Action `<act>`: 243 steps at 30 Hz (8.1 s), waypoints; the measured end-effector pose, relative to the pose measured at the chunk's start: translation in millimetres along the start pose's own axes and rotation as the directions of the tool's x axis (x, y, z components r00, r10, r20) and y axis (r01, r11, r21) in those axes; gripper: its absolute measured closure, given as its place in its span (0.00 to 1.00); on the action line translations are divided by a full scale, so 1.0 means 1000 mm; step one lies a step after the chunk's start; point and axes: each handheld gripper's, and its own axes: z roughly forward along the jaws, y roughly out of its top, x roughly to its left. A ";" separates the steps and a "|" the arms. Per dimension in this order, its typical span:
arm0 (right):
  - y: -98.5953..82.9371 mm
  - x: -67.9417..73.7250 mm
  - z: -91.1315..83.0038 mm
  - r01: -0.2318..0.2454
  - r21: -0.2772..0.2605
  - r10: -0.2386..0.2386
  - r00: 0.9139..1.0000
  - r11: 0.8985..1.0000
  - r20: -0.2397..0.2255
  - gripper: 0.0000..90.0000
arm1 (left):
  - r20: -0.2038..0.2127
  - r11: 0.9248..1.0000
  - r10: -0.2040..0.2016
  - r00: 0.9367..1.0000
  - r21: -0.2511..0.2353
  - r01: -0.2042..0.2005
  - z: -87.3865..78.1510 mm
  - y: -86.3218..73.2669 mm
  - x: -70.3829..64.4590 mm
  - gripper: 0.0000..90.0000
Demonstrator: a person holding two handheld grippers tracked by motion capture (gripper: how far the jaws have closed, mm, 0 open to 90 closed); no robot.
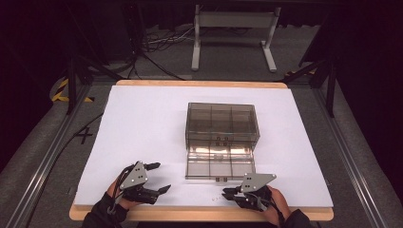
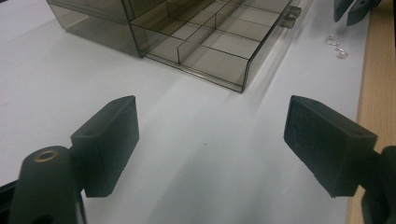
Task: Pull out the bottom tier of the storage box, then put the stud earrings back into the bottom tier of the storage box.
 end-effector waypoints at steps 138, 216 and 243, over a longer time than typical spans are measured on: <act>0.045 -0.035 -0.001 -0.013 -0.105 0.035 0.976 0.994 0.214 0.96 | 0.033 1.000 0.009 0.999 0.015 -0.009 0.002 0.000 0.008 0.17; 0.018 -0.007 -0.006 -0.007 -0.075 0.017 0.992 0.997 0.129 0.79 | 0.041 0.999 0.021 0.999 0.030 -0.023 0.003 0.001 0.008 0.17; 0.016 0.018 0.033 0.027 0.041 -0.028 1.000 0.999 0.013 0.89 | 0.041 0.999 0.020 0.999 0.031 -0.022 0.003 0.001 0.008 0.16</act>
